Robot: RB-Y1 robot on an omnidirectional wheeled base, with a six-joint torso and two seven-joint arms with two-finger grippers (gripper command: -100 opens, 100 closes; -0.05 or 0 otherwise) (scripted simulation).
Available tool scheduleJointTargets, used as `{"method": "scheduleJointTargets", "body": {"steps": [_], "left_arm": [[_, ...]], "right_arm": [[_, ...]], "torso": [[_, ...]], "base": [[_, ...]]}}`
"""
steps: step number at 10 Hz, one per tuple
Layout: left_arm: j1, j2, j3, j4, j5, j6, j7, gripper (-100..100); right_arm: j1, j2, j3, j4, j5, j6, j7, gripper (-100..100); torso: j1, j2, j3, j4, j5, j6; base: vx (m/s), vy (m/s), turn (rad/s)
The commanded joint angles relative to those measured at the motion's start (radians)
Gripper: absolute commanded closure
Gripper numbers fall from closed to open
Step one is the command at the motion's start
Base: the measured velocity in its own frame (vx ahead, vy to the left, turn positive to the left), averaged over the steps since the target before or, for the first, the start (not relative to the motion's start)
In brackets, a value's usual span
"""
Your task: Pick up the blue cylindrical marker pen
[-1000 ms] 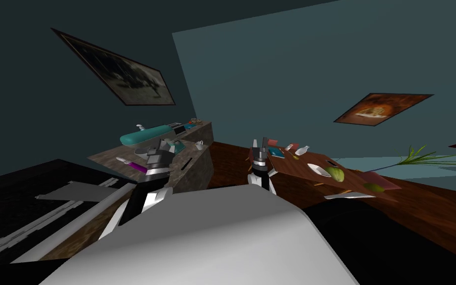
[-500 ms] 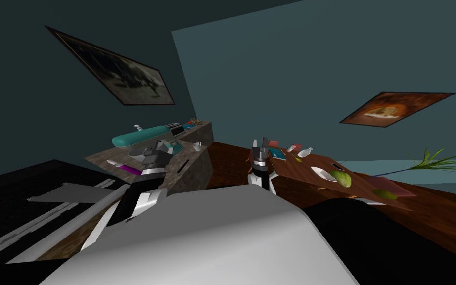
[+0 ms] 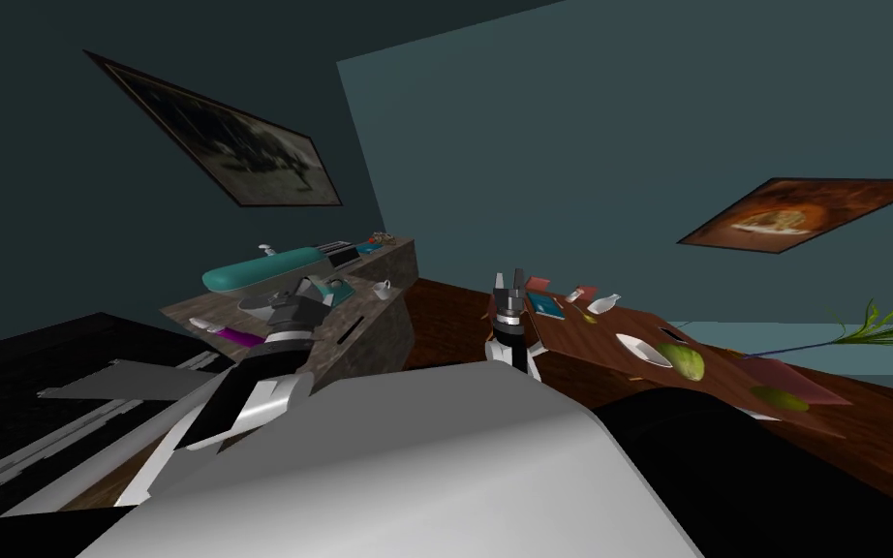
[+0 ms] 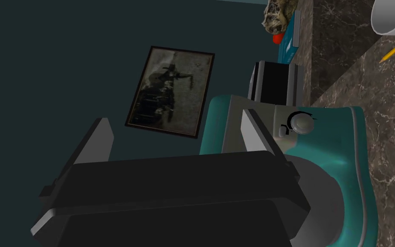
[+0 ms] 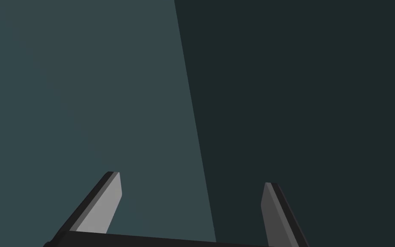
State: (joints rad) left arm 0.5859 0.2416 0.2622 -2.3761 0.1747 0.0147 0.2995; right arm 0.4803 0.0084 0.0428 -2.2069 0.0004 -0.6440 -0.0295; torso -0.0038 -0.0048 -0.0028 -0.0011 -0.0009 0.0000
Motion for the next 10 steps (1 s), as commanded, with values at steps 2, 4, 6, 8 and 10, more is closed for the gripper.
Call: {"method": "scheduleJointTargets", "body": {"steps": [2, 4, 6, 8, 10], "left_arm": [[0.007, 0.026, 0.041, 0.001, 0.044, 0.071, 0.052, -100], [0.013, 0.041, 0.065, 0.0, 0.072, 0.124, 0.083, -100], [0.018, 0.055, 0.088, 0.001, 0.101, 0.174, 0.115, -100], [0.024, 0.07, 0.111, 0.002, 0.13, 0.225, 0.146, -100], [0.03, 0.086, 0.131, 0.004, 0.159, 0.278, 0.176, -100]], "right_arm": [[0.0, 0.0, 0.0, 0.0, 0.0, 0.0, 0.0, 0], [0.0, 0.0, 0.0, 0.0, 0.0, 0.0, 0.0, 0], [0.0, 0.0, 0.0, 0.0, 0.0, 0.0, 0.0, 0], [0.0, 0.0, 0.0, 0.0, 0.0, 0.0, 0.0, 0], [0.0, 0.0, 0.0, 0.0, 0.0, 0.0, 0.0, 0]], "torso": [[0.001, 0.001, 0.0, 0.0, 0.0, 0.0], [-0.001, -0.002, -0.001, 0.0, 0.0, 0.0], [0.0, 0.0, 0.0, 0.0, 0.0, 0.0], [0.001, 0.0, 0.0, 0.0, 0.0, 0.0], [0.002, 0.0, 0.0, 0.0, 0.0, 0.0]], "base": [[0.051, -0.047, 0.036], [0.09, -0.082, 0.06], [0.058, -0.059, 0.038], [0.066, -0.042, 0.041], [0.067, -0.045, 0.045]]}}
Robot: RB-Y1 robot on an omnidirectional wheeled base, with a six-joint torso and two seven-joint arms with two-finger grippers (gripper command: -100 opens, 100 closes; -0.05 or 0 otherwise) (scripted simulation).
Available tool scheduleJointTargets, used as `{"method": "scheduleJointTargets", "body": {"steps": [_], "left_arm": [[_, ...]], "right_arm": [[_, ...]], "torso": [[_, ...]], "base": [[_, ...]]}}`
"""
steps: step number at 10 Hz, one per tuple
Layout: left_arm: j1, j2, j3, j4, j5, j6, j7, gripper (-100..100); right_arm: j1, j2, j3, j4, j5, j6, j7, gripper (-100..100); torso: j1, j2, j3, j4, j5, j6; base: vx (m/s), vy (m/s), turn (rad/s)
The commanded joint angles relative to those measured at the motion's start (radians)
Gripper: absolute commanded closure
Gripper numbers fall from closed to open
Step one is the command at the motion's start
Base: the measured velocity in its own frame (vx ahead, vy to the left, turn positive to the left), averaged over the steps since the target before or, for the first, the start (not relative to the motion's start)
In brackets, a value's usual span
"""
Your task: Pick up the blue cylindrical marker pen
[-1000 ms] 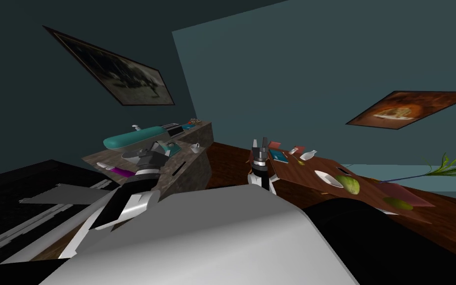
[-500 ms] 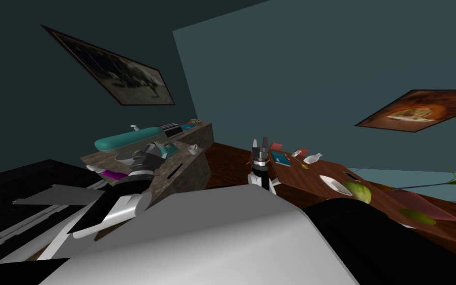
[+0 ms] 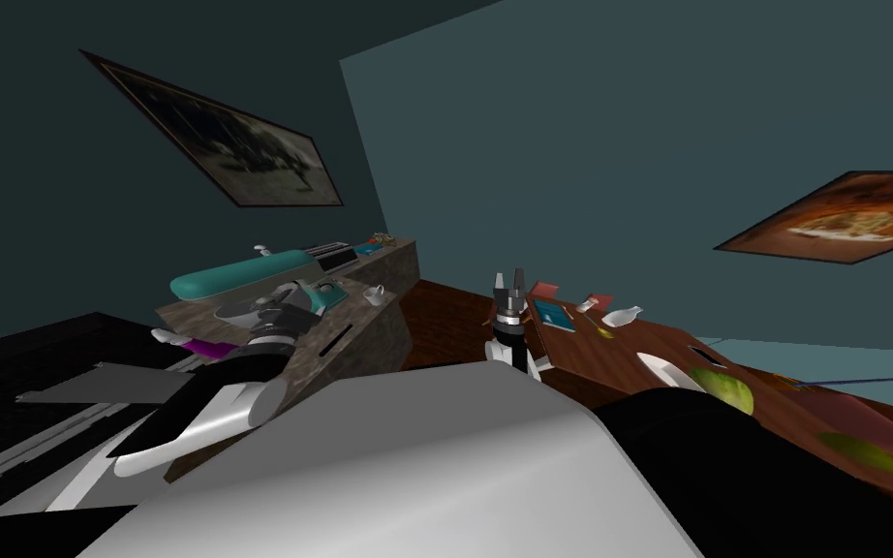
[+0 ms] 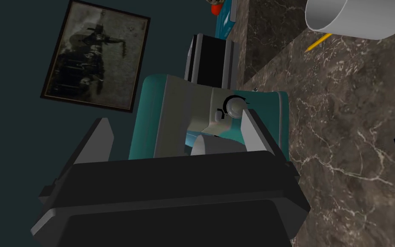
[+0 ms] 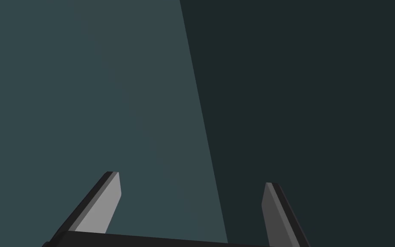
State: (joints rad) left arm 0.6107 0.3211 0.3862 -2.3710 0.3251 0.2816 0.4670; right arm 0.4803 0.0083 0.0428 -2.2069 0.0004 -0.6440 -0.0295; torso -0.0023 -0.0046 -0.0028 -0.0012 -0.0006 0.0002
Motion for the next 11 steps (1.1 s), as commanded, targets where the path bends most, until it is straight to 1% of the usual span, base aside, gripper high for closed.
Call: {"method": "scheduleJointTargets", "body": {"steps": [1, 2, 3, 4, 5, 6, 7, 8, 9, 10, 11], "left_arm": [[0.012, 0.023, 0.027, 0.002, 0.038, 0.05, 0.038, -100], [0.012, 0.023, 0.027, 0.002, 0.038, 0.065, 0.038, -100], [0.019, 0.041, 0.044, 0.006, 0.068, 0.09, 0.067, -100], [0.019, 0.041, 0.044, 0.006, 0.068, 0.111, 0.067, -100], [0.019, 0.041, 0.044, 0.006, 0.068, 0.12, 0.067, -100], [0.026, 0.058, 0.06, 0.011, 0.098, 0.159, 0.094, -100], [0.026, 0.058, 0.06, 0.011, 0.098, 0.176, 0.094, -100], [0.033, 0.077, 0.073, 0.017, 0.128, 0.208, 0.121, -100], [0.033, 0.077, 0.073, 0.017, 0.128, 0.232, 0.121, -100], [0.04, 0.096, 0.085, 0.024, 0.158, 0.265, 0.146, -100], [0.04, 0.096, 0.085, 0.024, 0.158, 0.285, 0.146, -100]], "right_arm": [[0.0, 0.0, 0.0, 0.0, 0.0, 0.0, 0.0, 0], [0.0, 0.0, 0.0, 0.0, 0.0, 0.0, 0.0, 0], [0.0, 0.0, 0.0, 0.0, 0.0, 0.0, 0.0, 0], [0.0, 0.0, 0.0, 0.0, 0.0, 0.0, 0.0, 0], [0.0, 0.0, 0.0, 0.0, 0.0, 0.0, 0.0, 0], [0.0, 0.0, 0.0, 0.0, 0.0, 0.0, 0.0, 0], [0.0, 0.0, 0.0, 0.0, 0.0, 0.0, 0.0, 0], [0.0, 0.0, 0.0, 0.0, 0.0, 0.0, 0.0, 0], [0.0, 0.0, 0.0, 0.0, 0.0, 0.0, 0.0, 0], [0.0, 0.0, 0.0, 0.0, 0.0, 0.0, 0.0, 0], [0.0, 0.0, 0.0, 0.0, 0.0, 0.0, 0.0, 0]], "torso": [[0.0, 0.0, 0.0, 0.0, 0.0, 0.0], [0.0, -0.001, 0.0, 0.0, 0.0, 0.0], [0.001, 0.0, 0.0, 0.0, 0.0, 0.0], [0.0, 0.0, 0.0, 0.0, 0.0, 0.0], [0.0, 0.0, 0.0, 0.0, 0.0, 0.0], [0.001, 0.002, 0.001, 0.0, 0.0, 0.0], [0.001, 0.001, 0.001, 0.0, 0.0, 0.0], [0.001, 0.001, 0.001, 0.0, 0.0, 0.0], [0.001, -0.001, 0.0, 0.0, 0.0, 0.0], [0.001, 0.0, 0.0, 0.0, 0.0, 0.0], [0.001, 0.0, 0.0, 0.0, 0.0, 0.0]], "base": [[0.083, -0.044, 0.063], [0.067, -0.031, 0.038], [0.071, -0.04, 0.075], [0.058, -0.042, 0.036], [0.024, -0.021, -0.01], [0.053, -0.03, 0.073], [0.053, -0.029, 0.041], [0.086, -0.025, 0.061], [0.074, -0.031, 0.038], [0.074, -0.041, 0.082], [0.063, -0.027, 0.049]]}}
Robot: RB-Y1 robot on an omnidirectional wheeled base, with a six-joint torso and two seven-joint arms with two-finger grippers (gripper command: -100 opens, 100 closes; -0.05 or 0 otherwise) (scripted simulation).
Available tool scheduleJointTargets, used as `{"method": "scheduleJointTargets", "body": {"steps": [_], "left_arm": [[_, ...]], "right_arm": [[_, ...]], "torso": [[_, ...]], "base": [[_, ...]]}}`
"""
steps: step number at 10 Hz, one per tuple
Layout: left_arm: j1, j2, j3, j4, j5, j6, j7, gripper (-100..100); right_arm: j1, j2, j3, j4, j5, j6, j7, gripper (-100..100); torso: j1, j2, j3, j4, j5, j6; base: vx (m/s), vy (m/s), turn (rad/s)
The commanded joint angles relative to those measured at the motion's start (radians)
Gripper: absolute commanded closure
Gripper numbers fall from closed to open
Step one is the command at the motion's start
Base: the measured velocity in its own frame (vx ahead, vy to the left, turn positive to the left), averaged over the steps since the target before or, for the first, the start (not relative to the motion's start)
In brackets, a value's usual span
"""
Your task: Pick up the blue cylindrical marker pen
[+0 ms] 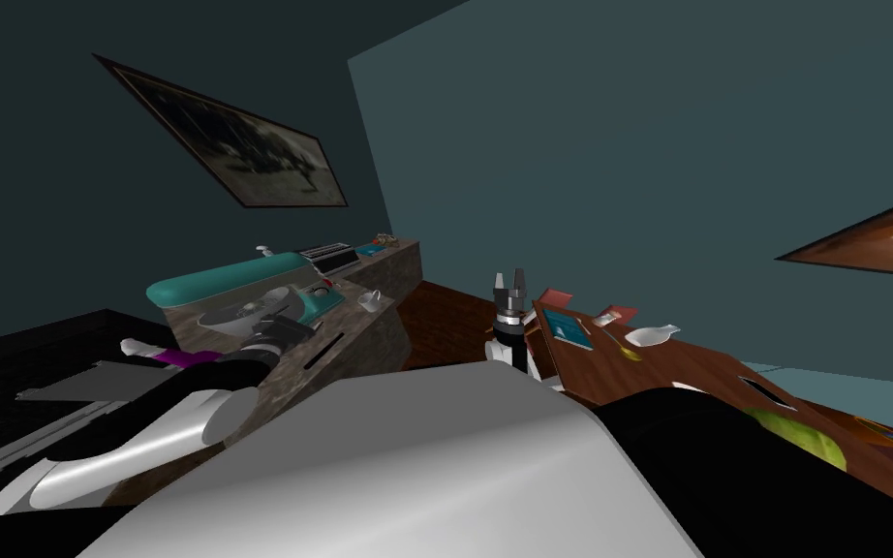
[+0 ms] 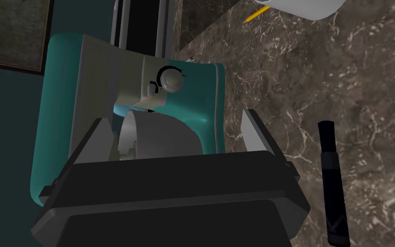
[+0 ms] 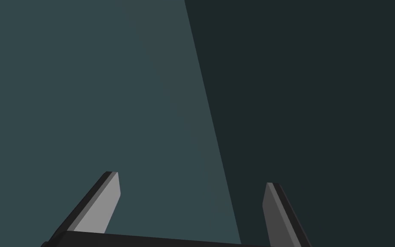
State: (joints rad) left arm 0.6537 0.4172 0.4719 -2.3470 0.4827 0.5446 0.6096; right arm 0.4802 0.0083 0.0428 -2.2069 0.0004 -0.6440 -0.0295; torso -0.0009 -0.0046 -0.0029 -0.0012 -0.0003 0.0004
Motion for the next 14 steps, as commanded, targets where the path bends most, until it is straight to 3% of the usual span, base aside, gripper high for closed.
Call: {"method": "scheduleJointTargets", "body": {"steps": [1, 2, 3, 5, 8, 10, 11, 14], "left_arm": [[0.005, 0.019, 0.009, 0.008, 0.03, 0.05, 0.028, -100], [0.005, 0.019, 0.009, 0.008, 0.03, 0.08, 0.028, -100], [0.012, 0.039, 0.017, 0.017, 0.059, 0.109, 0.051, -100], [0.012, 0.039, 0.017, 0.017, 0.059, 0.142, 0.051, -100], [0.028, 0.079, 0.029, 0.038, 0.115, 0.225, 0.092, -100], [0.028, 0.079, 0.029, 0.038, 0.115, 0.256, 0.092, -100], [0.035, 0.098, 0.032, 0.049, 0.142, 0.296, 0.111, -100], [0.043, 0.117, 0.034, 0.061, 0.169, 0.368, 0.129, -100]], "right_arm": [[0.0, 0.0, 0.0, 0.0, 0.0, 0.0, 0.0, 0], [0.0, 0.0, 0.0, 0.0, 0.0, 0.0, 0.0, 0], [0.0, 0.0, 0.0, 0.0, 0.0, 0.0, 0.0, 0], [0.0, 0.0, 0.0, 0.0, 0.0, 0.0, 0.0, 0], [0.0, 0.0, 0.0, 0.0, 0.0, 0.0, 0.0, 0], [0.0, 0.0, 0.0, 0.0, 0.0, 0.0, 0.0, 0], [0.0, 0.0, 0.0, 0.0, 0.0, 0.0, 0.0, 0], [0.0, 0.0, 0.0, 0.0, 0.0, 0.0, 0.0, 0]], "torso": [[0.0, 0.0, 0.0, 0.0, 0.0, 0.0], [0.0, 0.0, 0.0, 0.0, 0.0, 0.0], [0.001, 0.0, 0.0, 0.0, 0.0, 0.0], [0.001, 0.0, 0.0, 0.0, 0.0, 0.0], [0.002, 0.0, 0.0, 0.0, 0.0, 0.0], [0.002, 0.0, 0.0, 0.0, 0.0, 0.0], [0.002, 0.002, 0.001, 0.0, 0.0, 0.0], [0.002, 0.0, 0.0, 0.0, 0.0, 0.0]], "base": [[0.073, -0.024, 0.069], [0.067, -0.022, 0.039], [0.076, -0.025, 0.081], [0.047, -0.011, 0.02], [0.071, -0.006, 0.071], [0.05, -0.005, 0.014], [0.053, 0.002, 0.083], [0.068, -0.005, 0.058]]}}
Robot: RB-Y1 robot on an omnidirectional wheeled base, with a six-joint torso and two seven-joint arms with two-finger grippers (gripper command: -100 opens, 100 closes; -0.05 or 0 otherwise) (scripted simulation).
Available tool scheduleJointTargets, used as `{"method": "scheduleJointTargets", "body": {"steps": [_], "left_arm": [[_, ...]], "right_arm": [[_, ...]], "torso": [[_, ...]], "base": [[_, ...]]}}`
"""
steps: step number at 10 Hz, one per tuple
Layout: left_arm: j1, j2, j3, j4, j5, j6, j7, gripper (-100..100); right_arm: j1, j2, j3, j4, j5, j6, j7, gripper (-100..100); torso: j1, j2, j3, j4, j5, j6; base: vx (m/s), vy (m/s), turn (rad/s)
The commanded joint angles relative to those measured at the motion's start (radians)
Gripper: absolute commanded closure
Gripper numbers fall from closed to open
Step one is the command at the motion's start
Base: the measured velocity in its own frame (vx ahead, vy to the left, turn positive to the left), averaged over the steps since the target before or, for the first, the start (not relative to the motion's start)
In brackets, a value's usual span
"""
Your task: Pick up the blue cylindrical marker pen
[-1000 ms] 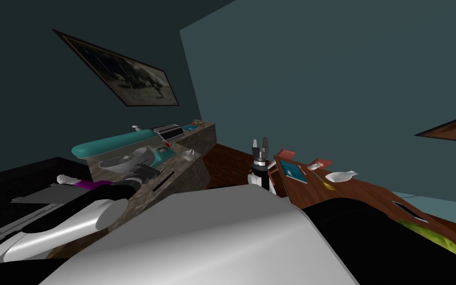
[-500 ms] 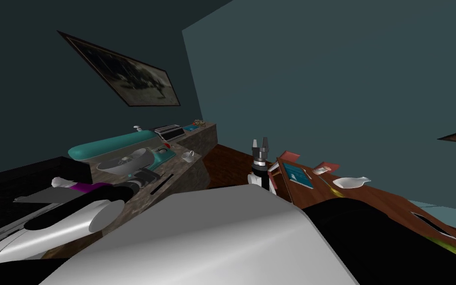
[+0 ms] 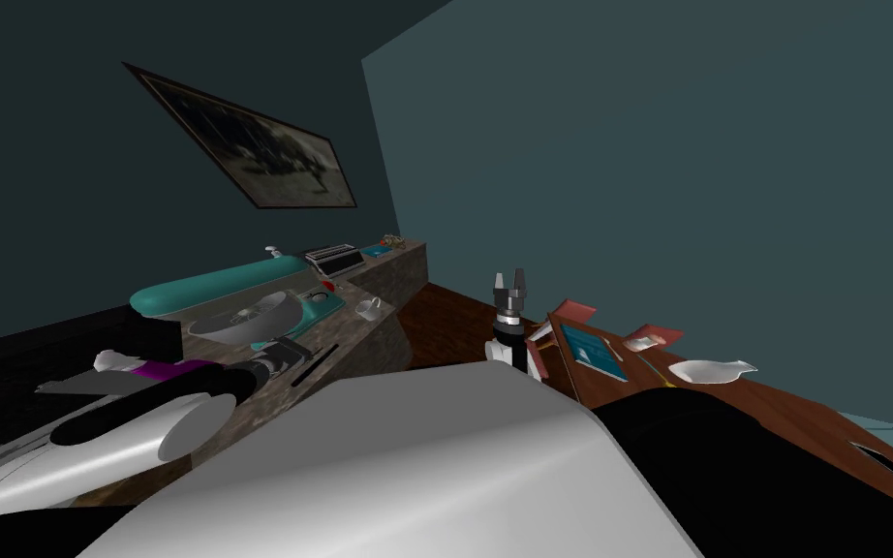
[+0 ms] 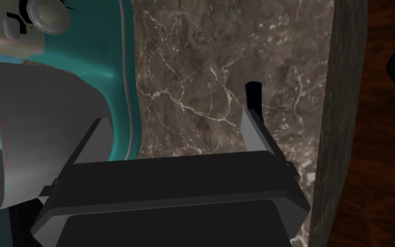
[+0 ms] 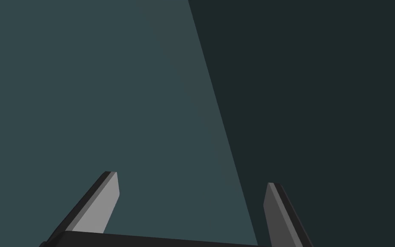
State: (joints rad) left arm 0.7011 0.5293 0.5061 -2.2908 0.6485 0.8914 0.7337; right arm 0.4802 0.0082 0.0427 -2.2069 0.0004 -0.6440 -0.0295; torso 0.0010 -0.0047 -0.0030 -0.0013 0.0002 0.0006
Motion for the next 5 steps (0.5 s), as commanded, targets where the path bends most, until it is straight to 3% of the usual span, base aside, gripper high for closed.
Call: {"method": "scheduleJointTargets", "body": {"steps": [1, 5], "left_arm": [[0.003, 0.024, 0.001, 0.016, 0.028, 0.05, 0.022, -100], [0.017, 0.06, 0.001, 0.037, 0.077, 0.162, 0.052, -100]], "right_arm": [[0.0, 0.0, 0.0, 0.0, 0.0, 0.0, 0.0, 0], [0.0, 0.0, 0.0, 0.0, 0.0, 0.0, 0.0, 0]], "torso": [[0.0, 0.0, 0.0, 0.0, 0.0, 0.0], [0.0, 0.001, 0.0, 0.0, 0.0, 0.0]], "base": [[0.083, -0.001, 0.07], [0.067, -0.003, 0.059]]}}
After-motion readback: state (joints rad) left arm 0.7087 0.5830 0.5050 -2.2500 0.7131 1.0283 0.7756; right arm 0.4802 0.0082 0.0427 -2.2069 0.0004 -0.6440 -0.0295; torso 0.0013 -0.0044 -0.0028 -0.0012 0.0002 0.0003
